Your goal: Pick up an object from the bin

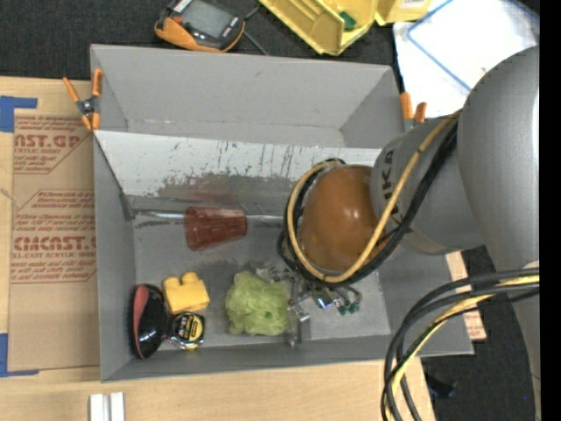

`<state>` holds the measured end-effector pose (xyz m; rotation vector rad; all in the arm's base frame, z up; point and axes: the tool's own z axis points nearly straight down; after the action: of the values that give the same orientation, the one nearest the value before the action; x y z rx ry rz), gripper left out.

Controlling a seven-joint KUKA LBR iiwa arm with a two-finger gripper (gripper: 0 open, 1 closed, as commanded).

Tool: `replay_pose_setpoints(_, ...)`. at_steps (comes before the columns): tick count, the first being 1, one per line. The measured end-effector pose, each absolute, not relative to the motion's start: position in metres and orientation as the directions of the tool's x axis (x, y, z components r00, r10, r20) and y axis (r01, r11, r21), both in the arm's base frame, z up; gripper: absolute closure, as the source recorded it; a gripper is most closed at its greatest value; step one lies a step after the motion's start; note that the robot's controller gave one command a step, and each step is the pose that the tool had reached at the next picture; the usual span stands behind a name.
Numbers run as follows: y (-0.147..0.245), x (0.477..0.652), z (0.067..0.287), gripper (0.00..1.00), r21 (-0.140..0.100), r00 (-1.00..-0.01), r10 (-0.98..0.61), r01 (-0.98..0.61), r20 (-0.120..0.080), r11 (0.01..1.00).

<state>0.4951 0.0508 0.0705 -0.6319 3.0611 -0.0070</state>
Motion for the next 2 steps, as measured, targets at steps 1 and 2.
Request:
replay_pose_setpoints(1,0.0836,0.4893,0.0699,1.0,-0.003,-0.94,-0.34,-0.34,-0.018,0.94)
replay_pose_setpoints(2,0.0836,0.4893,0.0699,1.0,-0.003,-0.94,-0.34,-0.34,-0.018,0.94)
